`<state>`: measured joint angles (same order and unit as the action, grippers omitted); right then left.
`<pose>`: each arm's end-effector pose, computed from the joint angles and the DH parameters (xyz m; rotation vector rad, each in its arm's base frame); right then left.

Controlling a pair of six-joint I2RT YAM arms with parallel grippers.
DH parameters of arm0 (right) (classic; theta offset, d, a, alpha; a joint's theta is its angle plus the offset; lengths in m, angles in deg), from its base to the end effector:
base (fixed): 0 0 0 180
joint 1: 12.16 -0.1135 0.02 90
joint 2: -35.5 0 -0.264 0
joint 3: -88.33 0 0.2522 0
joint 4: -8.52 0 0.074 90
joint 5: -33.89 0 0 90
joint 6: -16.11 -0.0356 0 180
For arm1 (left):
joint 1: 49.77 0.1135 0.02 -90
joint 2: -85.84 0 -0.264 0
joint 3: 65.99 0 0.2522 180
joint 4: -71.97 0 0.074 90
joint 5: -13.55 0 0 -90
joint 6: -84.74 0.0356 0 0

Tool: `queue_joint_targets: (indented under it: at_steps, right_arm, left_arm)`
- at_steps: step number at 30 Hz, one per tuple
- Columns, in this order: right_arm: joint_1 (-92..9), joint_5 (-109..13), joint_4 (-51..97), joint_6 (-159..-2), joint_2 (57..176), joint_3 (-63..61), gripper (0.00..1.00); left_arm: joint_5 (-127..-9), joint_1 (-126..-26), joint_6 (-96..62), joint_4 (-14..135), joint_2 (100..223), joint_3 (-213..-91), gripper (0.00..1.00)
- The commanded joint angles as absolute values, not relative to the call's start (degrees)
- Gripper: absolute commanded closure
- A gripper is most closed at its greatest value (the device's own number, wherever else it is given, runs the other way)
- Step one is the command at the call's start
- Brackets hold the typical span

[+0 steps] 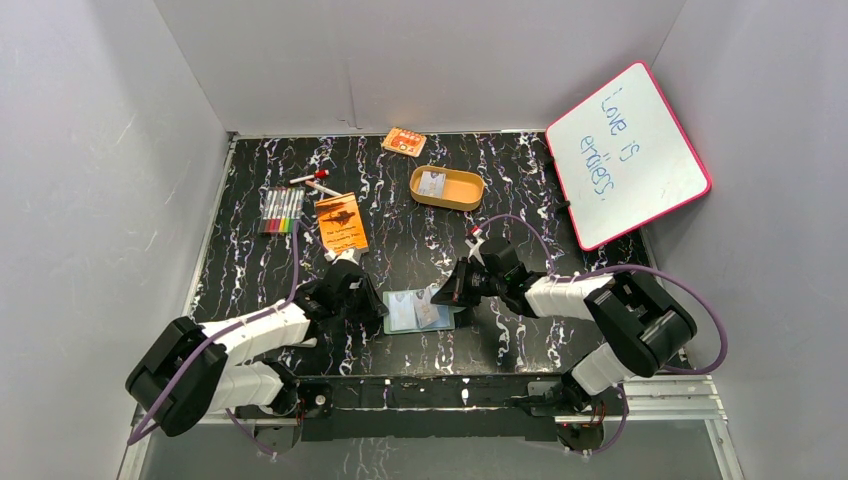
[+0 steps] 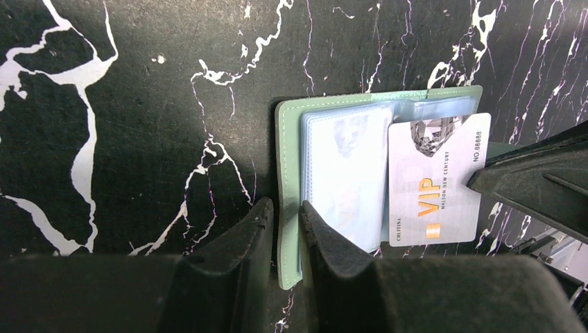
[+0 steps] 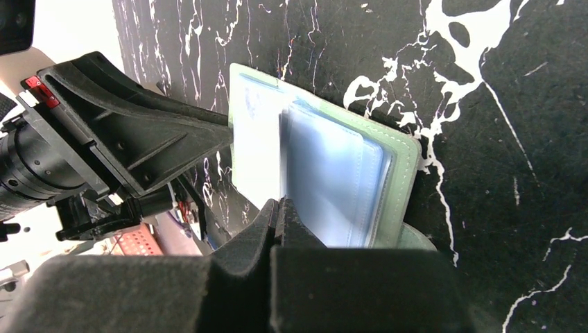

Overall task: Put the credit cards into the card holder
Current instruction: Insert the credit card into the card holder.

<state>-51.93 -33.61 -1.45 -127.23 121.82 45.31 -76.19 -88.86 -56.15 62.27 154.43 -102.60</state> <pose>0.2034 0.1870 0.1453 0.0281 2.4328 1.2780 0.1702 -0.1385 0.1528 -0.2480 2.4239 -0.7766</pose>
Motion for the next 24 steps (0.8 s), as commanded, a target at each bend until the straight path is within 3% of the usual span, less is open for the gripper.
queue_joint_targets:
  at_steps: [1,24]
  right_arm:
    - [-52.1,-33.4,-3.7,-128.4,122.4,45.1,1.0]
    - [-54.1,-35.6,-8.6,-132.2,125.5,46.0,1.0]
  left_arm:
    - [-76.4,-88.4,-55.9,59.3,153.5,-101.0,0.81]
    - [-72.8,-88.5,-56.6,61.4,153.8,-99.6,0.88]
